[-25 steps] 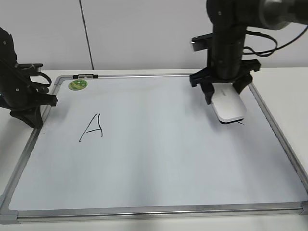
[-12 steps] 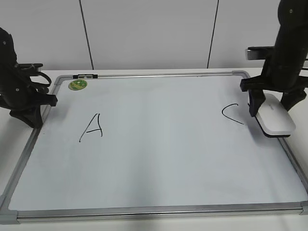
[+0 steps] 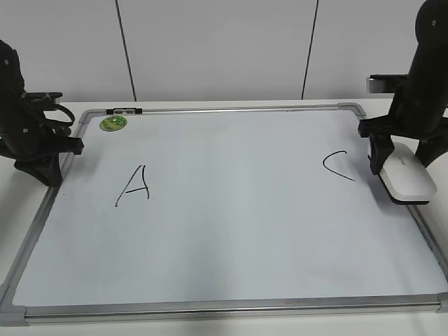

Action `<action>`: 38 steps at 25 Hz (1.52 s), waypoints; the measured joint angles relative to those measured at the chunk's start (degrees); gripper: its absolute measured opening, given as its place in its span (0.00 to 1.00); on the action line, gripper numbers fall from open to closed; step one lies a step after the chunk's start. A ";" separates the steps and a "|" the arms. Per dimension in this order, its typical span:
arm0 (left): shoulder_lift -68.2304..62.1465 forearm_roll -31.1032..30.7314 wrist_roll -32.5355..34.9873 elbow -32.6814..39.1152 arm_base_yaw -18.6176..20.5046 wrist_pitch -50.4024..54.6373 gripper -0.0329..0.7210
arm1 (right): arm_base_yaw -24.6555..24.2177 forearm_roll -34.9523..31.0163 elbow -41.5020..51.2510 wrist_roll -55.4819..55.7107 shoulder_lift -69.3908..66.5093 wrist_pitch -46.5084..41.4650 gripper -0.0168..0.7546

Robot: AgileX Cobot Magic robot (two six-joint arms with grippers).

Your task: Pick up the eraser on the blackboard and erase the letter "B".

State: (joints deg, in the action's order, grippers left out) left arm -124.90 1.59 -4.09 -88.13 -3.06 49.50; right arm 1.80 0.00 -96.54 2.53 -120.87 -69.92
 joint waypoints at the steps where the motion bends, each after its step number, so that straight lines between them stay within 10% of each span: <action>1: 0.00 0.00 0.00 0.00 0.00 0.00 0.09 | 0.00 0.00 0.00 0.00 -0.09 0.00 0.70; 38: 0.00 0.00 0.00 0.00 0.00 0.00 0.09 | 0.00 0.00 0.00 -1.26 -4.58 4.42 0.74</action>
State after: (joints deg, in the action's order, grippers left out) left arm -124.90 1.59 -4.09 -88.13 -3.06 49.50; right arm 1.80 0.00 -96.54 1.27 -125.45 -65.50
